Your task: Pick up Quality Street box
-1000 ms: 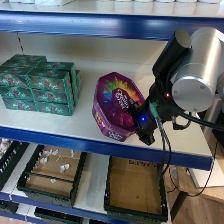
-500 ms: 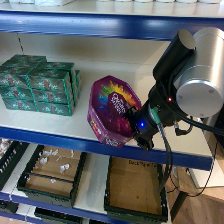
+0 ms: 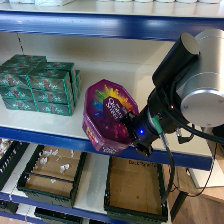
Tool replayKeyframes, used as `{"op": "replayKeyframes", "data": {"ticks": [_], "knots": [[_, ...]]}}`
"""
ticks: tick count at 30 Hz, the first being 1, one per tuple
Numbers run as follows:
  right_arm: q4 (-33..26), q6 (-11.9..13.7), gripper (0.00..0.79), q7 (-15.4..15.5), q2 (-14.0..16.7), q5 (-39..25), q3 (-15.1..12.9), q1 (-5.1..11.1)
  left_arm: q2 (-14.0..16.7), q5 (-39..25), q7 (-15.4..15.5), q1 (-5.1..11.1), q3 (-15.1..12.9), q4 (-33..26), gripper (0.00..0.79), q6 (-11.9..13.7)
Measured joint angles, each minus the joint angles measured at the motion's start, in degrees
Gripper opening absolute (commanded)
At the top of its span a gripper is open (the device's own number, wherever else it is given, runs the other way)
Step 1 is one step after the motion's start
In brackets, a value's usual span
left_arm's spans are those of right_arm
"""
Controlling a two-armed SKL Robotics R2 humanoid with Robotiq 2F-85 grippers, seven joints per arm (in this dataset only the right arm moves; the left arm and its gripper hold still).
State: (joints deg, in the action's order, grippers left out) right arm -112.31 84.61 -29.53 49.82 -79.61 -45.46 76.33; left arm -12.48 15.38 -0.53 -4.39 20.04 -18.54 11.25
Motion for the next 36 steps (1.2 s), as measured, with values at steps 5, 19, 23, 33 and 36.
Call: {"op": "replayKeyframes", "data": {"ticks": [5,19,23,33,36], "knots": [[-2.09,-0.19,0.0,-0.01,0.49,-0.04,0.01,0.05,0.0,0.0,0.0,0.0,0.0,0.0,0.0,0.0],[-5.61,-1.04,0.0,0.01,2.16,-4.75,0.08,0.68,0.0,0.0,0.0,0.0,0.0,0.0,0.0,0.0],[-7.38,-1.17,0.0,0.02,2.54,-4.85,0.0,0.83,0.0,0.0,0.0,0.0,0.0,0.0,0.0,0.0],[-10.68,-1.99,0.0,0.03,3.34,-5.15,-0.44,1.34,0.0,0.0,0.0,0.0,0.0,0.0,0.0,0.0],[-10.95,-2.26,0.0,0.08,3.55,-6.31,-0.64,1.64,0.0,0.0,0.0,0.0,0.0,0.0,0.0,0.0]]}}
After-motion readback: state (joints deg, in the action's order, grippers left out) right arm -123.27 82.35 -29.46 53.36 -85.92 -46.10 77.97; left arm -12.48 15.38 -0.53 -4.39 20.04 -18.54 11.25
